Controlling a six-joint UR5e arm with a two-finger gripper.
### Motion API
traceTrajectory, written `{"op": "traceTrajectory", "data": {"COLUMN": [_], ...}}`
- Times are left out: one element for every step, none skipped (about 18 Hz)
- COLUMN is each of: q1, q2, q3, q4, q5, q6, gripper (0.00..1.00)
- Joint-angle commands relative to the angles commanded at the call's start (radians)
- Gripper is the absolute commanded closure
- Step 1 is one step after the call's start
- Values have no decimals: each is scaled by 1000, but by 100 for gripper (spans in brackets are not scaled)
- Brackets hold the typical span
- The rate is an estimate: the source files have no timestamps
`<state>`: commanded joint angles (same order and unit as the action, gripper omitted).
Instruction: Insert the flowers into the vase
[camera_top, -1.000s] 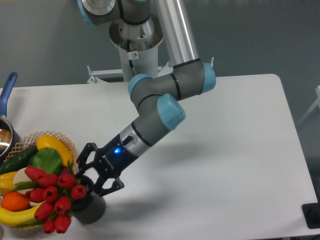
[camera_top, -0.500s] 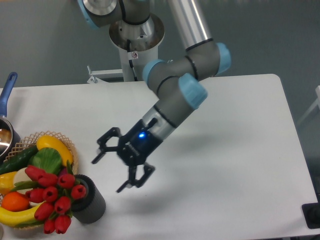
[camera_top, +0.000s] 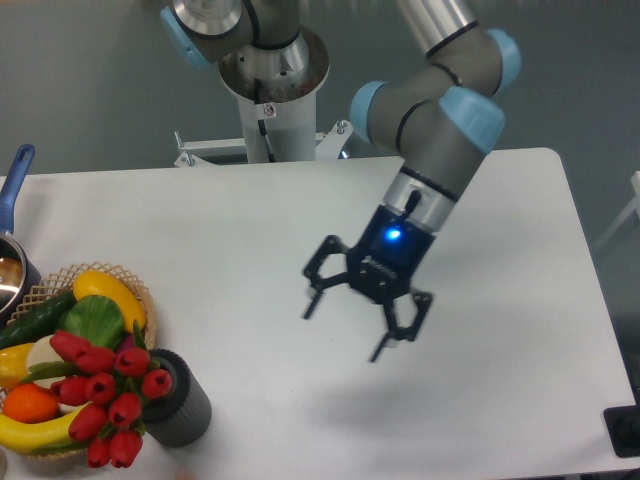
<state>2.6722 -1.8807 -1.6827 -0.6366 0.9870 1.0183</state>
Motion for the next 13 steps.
{"op": "traceTrajectory", "data": {"q1": [0,-3,-5,-9,-11,-9,-9,-11,-9,-8,-5,-2,1], "q2": [5,14,23,23,26,28,38,58,72,84,92,95,97], "q3": [-3,-6,-8,-15,-23,-32,-50,-80,-110,-136,-147,-146,-140], "q4": [0,-2,-9,-17,-34,-52,-73,-90,-98,-109,-121,-136,-155], "q5": [72,152,235,293,323,334,340,363,393,424,441,449,455], "q6": [38,77,91,94,98,106,127,163,204,236,247,247,249], "gripper": [0,0,0,0,0,0,0,0,0,0,0,0,0]}}
